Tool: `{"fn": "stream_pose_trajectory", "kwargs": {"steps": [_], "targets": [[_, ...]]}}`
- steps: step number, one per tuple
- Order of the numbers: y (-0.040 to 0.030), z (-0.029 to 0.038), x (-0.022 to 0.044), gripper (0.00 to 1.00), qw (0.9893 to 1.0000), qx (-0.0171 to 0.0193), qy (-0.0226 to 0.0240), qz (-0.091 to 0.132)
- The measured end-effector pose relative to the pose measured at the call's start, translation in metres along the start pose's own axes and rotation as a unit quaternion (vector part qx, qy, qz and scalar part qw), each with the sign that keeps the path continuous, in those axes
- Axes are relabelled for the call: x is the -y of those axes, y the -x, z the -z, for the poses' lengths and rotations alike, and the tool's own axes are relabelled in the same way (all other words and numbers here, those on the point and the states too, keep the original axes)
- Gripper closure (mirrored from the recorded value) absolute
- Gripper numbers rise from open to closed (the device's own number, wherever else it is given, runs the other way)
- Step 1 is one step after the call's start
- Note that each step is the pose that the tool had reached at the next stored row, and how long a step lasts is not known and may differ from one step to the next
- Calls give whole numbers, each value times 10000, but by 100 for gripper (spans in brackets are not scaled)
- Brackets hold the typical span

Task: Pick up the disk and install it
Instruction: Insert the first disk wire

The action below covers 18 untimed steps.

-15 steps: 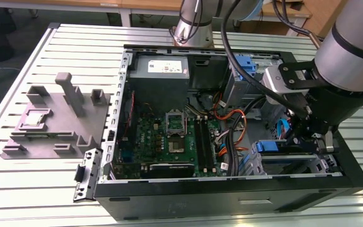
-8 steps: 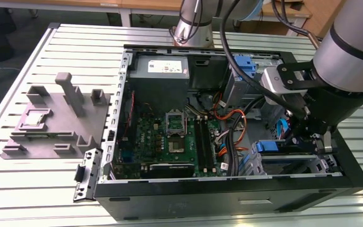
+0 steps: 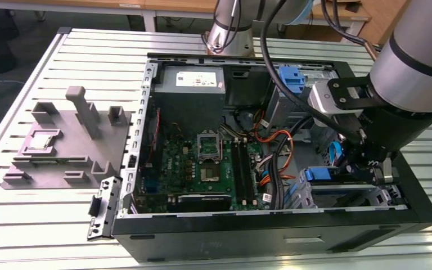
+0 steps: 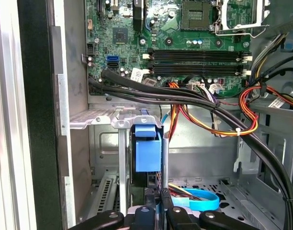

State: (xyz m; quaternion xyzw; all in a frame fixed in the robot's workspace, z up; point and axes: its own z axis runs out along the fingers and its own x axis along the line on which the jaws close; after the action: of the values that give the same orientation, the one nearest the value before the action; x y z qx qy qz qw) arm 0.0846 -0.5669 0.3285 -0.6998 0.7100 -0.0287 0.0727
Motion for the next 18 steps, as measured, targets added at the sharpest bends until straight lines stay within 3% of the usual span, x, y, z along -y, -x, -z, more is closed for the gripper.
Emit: {"fn": "stream_pose_trajectory", "kwargs": {"steps": [9,10,14,17,18], "targets": [[-1,-6,-1,83,10000,3,0,-1],[-1,-6,-1,76,10000,3,0,-1],[0,-4,-1,76,10000,3,0,-1],[2,34,5,76,10000,2,0,-1],[5,74,11,76,10000,3,0,-1]]}}
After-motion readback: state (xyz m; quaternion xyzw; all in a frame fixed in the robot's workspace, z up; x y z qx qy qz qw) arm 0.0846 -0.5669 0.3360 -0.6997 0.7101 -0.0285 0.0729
